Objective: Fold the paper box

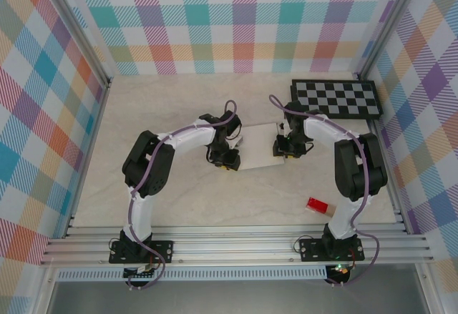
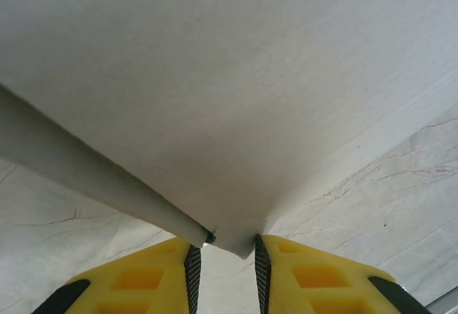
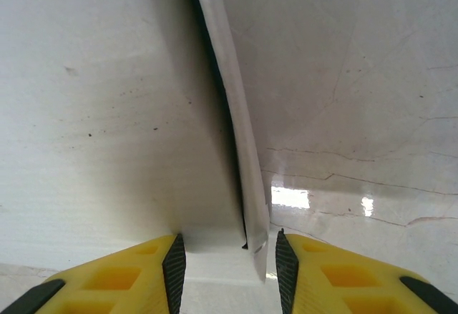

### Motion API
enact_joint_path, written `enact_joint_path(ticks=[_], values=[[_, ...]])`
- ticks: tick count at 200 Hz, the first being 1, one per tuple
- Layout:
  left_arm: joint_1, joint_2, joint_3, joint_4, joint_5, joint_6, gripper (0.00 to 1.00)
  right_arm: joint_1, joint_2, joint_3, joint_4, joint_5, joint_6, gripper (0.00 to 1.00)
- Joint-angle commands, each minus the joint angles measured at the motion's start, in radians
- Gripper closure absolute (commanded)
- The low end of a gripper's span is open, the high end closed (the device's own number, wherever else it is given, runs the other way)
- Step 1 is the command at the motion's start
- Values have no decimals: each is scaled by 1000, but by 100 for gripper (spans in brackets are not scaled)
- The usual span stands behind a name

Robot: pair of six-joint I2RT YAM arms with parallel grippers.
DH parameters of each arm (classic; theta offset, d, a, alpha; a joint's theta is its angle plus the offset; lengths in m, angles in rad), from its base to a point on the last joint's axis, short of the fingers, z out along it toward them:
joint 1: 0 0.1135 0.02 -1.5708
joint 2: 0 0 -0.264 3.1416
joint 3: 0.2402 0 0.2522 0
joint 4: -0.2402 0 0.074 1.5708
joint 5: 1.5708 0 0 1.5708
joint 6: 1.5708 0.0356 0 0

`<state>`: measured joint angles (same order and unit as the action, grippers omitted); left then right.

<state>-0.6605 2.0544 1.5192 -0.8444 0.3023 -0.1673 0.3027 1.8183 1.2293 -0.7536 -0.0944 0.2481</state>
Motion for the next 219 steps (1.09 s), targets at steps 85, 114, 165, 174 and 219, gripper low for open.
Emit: enact_joint_path(ticks=[85,114,165,174,219], values=[[39,36,76,-104,35,12,66,-23,27,107,-93,-7,-80,55],[51,43,83,-115,40,20,66,-25,33,108,-91,-44,-96,56],[66,30,84,-106,47,26,65,-25,8,52,-60,-74,-134,56],[69,32,85,-103,57,27,65,-25,6,49,-63,-82,-150,56],[76,33,108,-100,77,30,64,-25,-46,49,-55,-17,-200,55]])
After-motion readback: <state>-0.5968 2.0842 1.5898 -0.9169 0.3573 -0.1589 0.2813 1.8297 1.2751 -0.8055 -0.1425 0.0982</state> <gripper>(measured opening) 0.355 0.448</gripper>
